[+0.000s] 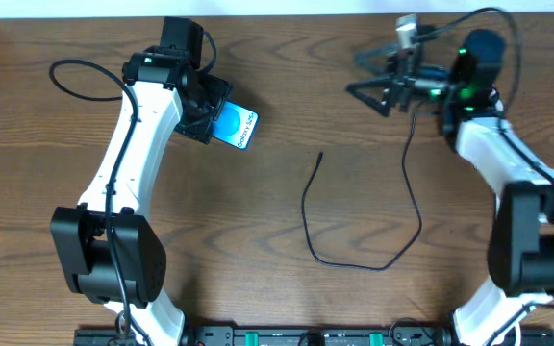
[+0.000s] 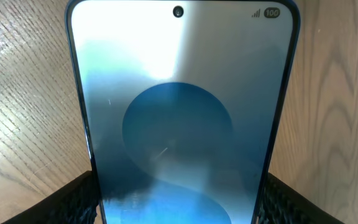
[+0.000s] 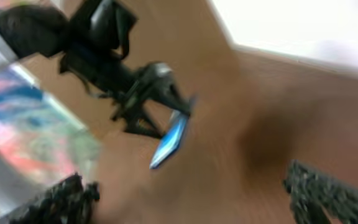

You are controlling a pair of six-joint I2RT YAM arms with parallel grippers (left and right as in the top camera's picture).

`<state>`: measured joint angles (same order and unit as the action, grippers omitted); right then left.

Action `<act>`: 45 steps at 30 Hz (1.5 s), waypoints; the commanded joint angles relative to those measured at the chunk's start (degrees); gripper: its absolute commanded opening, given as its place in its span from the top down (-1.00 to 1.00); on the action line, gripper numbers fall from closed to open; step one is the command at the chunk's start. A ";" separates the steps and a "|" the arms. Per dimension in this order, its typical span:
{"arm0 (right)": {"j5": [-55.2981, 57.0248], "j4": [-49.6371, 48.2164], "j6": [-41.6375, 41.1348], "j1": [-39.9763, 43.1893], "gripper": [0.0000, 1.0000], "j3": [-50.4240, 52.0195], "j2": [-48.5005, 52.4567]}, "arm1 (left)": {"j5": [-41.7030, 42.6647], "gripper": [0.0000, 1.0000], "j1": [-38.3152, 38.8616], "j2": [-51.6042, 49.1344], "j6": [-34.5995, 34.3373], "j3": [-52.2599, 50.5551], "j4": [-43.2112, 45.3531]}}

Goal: Plug charger to phone and switch on socket
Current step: 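Move the right gripper left toward the phone in the left gripper, then grasp the phone's side edge with the right gripper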

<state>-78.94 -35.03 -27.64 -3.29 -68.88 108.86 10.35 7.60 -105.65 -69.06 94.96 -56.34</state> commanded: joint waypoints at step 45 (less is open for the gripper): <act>16.48 11.52 -15.63 -20.70 -0.68 -1.07 5.05 | 9.97 0.85 0.26 1.77 -16.55 0.85 1.20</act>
<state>-63.16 -23.57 -43.31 -23.14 -69.19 113.62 19.44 7.60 -105.65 -84.27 94.96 -55.35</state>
